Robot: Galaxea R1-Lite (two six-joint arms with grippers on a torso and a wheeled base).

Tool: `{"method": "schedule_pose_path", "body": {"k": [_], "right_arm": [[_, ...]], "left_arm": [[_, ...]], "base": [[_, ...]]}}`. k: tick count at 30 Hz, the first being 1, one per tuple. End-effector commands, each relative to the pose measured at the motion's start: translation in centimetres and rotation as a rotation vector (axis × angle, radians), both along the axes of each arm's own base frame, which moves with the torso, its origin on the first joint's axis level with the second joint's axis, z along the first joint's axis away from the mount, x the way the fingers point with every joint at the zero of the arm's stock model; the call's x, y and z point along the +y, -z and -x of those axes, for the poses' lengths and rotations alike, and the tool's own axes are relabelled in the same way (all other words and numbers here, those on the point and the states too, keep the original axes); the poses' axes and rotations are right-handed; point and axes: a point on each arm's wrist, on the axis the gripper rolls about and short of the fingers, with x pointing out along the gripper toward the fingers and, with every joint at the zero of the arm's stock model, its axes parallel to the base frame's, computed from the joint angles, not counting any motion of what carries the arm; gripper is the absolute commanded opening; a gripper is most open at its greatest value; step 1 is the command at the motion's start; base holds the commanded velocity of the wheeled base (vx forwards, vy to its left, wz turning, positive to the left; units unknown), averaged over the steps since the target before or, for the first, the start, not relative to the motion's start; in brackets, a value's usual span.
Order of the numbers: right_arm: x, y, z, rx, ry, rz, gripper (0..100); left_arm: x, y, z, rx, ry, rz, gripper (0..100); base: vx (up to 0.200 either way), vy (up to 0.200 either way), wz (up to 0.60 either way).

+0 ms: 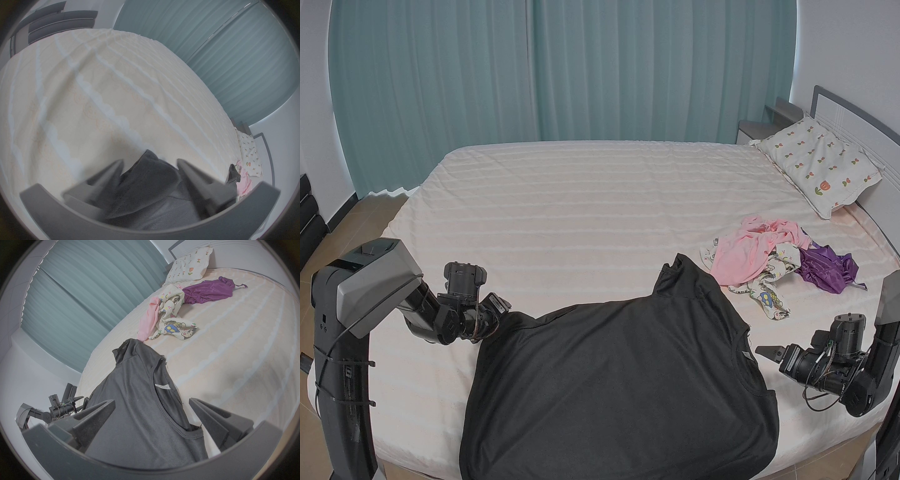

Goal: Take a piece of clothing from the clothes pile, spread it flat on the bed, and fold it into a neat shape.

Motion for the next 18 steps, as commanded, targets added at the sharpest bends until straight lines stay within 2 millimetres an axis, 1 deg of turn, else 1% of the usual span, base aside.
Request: {"method": "schedule_pose_path", "body": {"k": [1,6,8,10,12,13,14,18], "right_arm": [[0.0,0.2,0.0,0.007,-0.001,0.0,100],[0.0,0.1,0.0,0.005,-0.001,0.0,100],[0.0,0.1,0.0,0.004,-0.001,0.0,100],[0.0,0.1,-0.1,0.002,-0.001,0.0,100],[0.0,0.1,-0.1,0.002,-0.001,0.0,100],[0.0,0.1,-0.2,-0.001,0.002,0.0,100],[-0.1,0.1,-0.1,0.001,0.003,0.0,100],[0.0,0.0,-0.2,-0.002,0.002,0.0,100]], "left_arm": [[-0.2,0.8,-0.5,0.005,0.001,0.001,0],[0.2,0.5,-0.8,-0.009,-0.018,-0.001,0],[0.9,0.1,-1.2,-0.031,-0.042,-0.005,0],[2.0,-0.5,-2.0,-0.063,-0.086,-0.014,0],[2.2,-0.6,-2.1,-0.071,-0.099,-0.014,0],[3.1,-1.1,-2.9,-0.103,-0.136,-0.024,0],[3.4,-1.2,-3.2,-0.112,-0.145,-0.025,0],[3.7,-0.2,-3.9,-0.107,-0.152,-0.026,0]], "base": [[0.0,0.0,0.0],[0.0,0.0,0.0],[0.0,0.0,0.0],[0.0,0.0,0.0],[0.0,0.0,0.0],[0.0,0.0,0.0],[0.0,0.0,0.0],[0.0,0.0,0.0]]}}
